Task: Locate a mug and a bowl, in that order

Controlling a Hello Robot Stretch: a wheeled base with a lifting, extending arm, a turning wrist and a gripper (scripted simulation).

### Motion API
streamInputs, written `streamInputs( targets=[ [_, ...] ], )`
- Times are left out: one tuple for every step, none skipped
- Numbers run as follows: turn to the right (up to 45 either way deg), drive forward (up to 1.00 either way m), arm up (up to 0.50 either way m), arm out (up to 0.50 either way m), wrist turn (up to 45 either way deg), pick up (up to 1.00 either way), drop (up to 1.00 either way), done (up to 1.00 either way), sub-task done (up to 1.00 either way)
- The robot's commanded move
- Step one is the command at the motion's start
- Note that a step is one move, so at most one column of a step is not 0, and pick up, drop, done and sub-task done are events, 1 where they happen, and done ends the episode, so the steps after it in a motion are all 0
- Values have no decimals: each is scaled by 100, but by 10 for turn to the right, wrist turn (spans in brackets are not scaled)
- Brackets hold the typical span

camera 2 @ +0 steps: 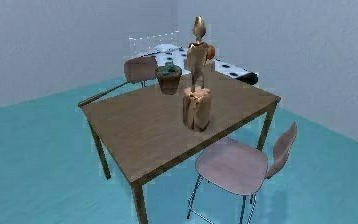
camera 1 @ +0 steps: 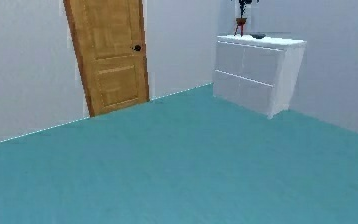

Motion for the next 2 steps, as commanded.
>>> streamInputs(
  targets=[
    [30,0,0,0,0,0,0,0,0],
    [30,0,0,0,0,0,0,0,0]
  ],
)
